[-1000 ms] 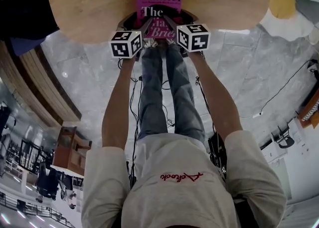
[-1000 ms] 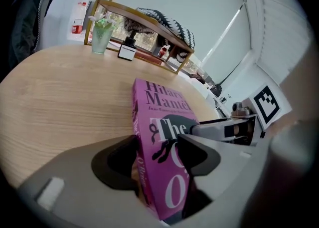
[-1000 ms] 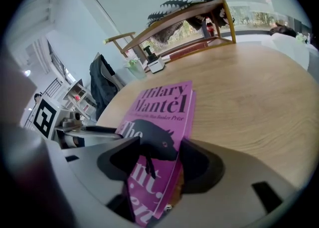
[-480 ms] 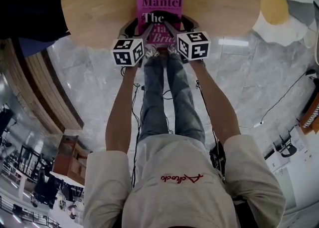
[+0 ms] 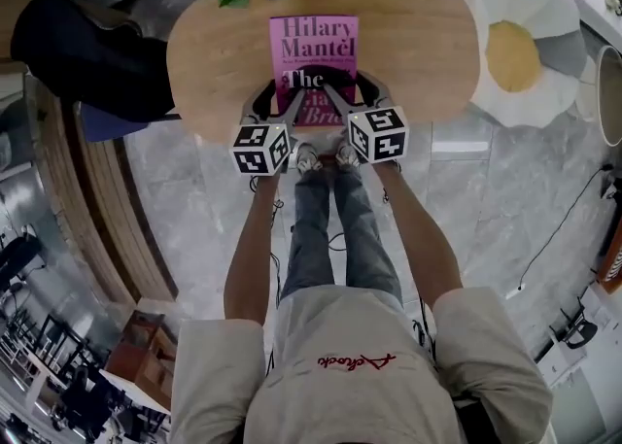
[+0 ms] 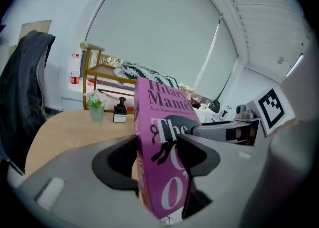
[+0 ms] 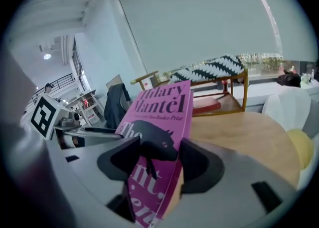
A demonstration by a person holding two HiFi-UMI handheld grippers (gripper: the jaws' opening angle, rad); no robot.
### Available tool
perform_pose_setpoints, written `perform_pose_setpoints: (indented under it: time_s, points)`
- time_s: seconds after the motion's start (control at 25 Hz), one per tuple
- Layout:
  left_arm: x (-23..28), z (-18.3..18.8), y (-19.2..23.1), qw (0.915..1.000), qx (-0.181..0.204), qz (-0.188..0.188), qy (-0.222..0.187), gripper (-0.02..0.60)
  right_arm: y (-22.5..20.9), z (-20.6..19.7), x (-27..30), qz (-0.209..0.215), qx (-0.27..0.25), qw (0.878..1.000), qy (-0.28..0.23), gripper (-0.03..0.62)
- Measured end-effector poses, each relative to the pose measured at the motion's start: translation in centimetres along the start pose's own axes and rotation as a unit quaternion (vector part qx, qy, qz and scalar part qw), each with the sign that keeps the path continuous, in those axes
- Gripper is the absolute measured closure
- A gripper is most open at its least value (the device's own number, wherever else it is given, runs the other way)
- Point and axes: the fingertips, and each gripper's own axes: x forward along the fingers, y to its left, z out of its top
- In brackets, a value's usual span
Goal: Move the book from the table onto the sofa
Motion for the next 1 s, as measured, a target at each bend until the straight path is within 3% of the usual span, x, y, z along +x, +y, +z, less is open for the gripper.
perform_pose_setpoints:
  time_s: [0.32,1.0]
  points:
    - [-3.0,9.4,-1.5,0.9969,0.036,0.004,-0.070,0.321,1.7,9.7,-2.7,0.006,-0.050,0.996,-0.068,0.333]
    - [-10.1,23.0,-6.4,0.9835,0.094,-0.008,-0.154,0.321,5.7,23.2,-10.4,-0.007,-0.099,0.983,-0.157,0.333]
